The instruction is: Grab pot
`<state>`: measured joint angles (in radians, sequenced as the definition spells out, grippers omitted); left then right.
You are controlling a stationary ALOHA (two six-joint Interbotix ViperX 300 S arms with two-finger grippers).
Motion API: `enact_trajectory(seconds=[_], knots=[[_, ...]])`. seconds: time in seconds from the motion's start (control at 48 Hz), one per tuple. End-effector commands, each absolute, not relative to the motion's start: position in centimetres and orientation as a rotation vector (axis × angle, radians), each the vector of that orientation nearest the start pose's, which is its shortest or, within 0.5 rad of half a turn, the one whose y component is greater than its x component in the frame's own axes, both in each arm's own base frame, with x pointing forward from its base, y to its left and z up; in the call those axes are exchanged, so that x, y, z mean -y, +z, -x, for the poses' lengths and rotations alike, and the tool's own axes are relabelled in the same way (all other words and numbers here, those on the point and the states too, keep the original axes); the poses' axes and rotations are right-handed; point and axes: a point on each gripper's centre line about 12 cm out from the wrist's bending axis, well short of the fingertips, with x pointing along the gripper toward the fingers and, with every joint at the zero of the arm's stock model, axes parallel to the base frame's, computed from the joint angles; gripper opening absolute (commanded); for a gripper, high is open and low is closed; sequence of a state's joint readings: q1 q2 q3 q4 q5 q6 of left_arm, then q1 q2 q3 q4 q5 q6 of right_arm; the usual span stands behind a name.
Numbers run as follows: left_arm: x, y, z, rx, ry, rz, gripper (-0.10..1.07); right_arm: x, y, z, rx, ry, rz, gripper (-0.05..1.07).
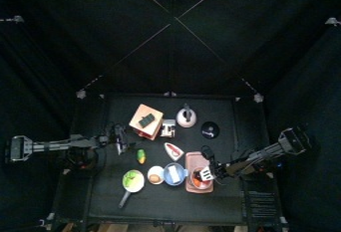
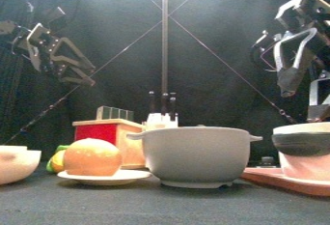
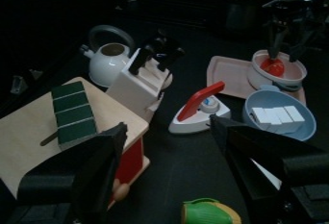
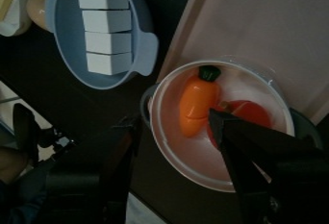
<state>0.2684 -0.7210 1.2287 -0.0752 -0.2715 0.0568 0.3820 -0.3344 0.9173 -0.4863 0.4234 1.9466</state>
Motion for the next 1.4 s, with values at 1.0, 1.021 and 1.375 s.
enact_trajectory(seconds=[1.0,1.021,1.375], knots=[[-6.2,22.1,-21.6,-0.219,0.293,0.052,1.01,-6.5,16.1,-23.0,-0.862,-0.626,-0.838,0.77],[-6.2,22.1,-21.6,-0.219,0.293,0.052,1.01,-6.6,16.1,-23.0,-0.862,-0.625,-0.837,0.77],[-6.3,22.1,-21.6,-0.22,0.297,0.052,1.01,-6.3,15.3,-22.9,-0.879,-0.651,-0.823,0.76]])
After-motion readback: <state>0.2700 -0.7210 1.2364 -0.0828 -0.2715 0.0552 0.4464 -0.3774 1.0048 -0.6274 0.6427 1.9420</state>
